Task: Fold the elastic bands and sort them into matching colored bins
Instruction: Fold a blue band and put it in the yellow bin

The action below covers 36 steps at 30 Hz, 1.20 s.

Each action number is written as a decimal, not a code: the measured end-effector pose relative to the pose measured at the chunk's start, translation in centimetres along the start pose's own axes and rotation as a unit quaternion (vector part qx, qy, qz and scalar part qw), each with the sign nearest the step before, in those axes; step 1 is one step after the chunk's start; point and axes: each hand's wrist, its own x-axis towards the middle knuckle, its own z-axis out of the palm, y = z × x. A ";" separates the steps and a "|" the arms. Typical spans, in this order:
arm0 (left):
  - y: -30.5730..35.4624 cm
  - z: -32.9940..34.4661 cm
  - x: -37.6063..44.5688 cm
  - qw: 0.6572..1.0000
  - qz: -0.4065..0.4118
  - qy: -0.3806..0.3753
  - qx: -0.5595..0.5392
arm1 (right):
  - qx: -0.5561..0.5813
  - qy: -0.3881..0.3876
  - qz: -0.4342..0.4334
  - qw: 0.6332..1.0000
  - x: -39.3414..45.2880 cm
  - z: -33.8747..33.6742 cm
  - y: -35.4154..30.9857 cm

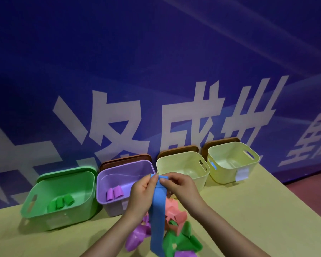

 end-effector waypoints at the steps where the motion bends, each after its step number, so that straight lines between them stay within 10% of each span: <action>1: 0.0 0.1 0.0 1.000 0.007 0.003 -0.001 | -0.006 0.004 -0.006 1.000 0.1 0.1 0.0; 8: 1.0 -1.0 0.1 0.975 -0.097 -0.055 -0.194 | -0.003 0.012 -0.013 1.000 0.7 0.4 -1.1; 19: 1.0 -1.7 1.3 0.969 -0.144 -0.025 -0.201 | -0.091 -0.046 -0.106 0.989 2.2 -0.2 -1.0; 30: 0.2 -2.5 1.2 0.922 -0.223 -0.015 -0.317 | -0.394 -0.133 -0.270 0.869 2.8 -1.8 -0.9; 36: 0.1 -1.6 0.8 0.968 -0.130 -0.052 -0.207 | -0.133 -0.069 -0.097 0.984 1.8 -1.6 -1.1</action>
